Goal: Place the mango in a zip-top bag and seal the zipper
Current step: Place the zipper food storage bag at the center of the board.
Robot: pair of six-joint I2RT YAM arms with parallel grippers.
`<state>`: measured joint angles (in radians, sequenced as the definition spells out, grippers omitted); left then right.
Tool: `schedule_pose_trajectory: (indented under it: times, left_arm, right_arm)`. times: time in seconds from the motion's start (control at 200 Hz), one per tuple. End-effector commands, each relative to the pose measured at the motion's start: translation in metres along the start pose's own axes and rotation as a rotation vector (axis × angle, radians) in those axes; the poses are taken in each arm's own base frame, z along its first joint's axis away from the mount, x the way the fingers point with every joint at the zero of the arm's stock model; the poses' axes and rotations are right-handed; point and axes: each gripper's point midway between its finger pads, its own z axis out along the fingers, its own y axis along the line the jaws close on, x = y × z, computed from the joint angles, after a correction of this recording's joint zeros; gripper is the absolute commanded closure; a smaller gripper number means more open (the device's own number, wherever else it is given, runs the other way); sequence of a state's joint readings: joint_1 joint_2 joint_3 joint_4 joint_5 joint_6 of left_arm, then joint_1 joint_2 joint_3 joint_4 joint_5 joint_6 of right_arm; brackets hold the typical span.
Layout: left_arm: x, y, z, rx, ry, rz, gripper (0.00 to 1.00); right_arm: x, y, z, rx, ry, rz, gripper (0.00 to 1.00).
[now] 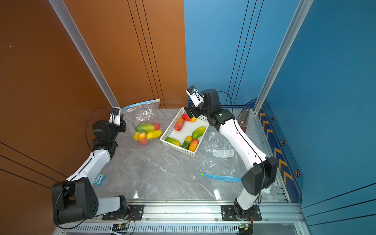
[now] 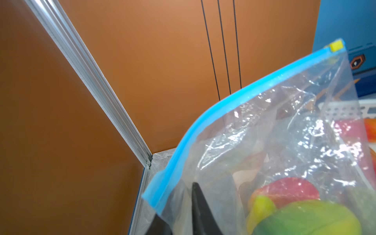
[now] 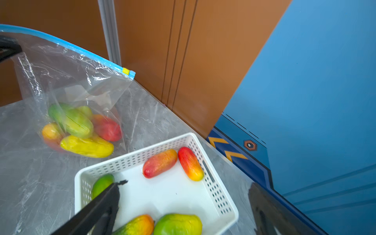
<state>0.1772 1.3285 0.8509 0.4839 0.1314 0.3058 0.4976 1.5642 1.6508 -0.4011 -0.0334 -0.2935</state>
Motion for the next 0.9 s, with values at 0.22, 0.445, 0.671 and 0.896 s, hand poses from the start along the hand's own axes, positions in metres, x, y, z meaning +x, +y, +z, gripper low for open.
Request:
schedule_pose_trajectory:
  times: [0.22, 0.445, 0.671, 0.896]
  left_arm:
    - [-0.024, -0.061, -0.016, 0.137, -0.047, -0.145, 0.01]
    - [-0.061, -0.052, -0.058, 0.114, -0.148, -0.249, 0.02]
    - [-0.069, -0.135, -0.083, 0.444, -0.134, -0.304, 0.02]
    - [-0.053, -0.186, -0.081, 0.629, -0.040, -0.378, 0.02]
  right_arm:
    - [0.154, 0.055, -0.082, 0.117, 0.478, -0.408, 0.00]
    - [0.217, 0.083, -0.122, -0.055, 0.742, -0.743, 0.02]
    - [0.254, 0.101, -0.142, -0.195, 0.863, -0.846, 0.00]
    - [0.262, 0.090, -0.145, -0.142, 0.875, -0.855, 0.00]
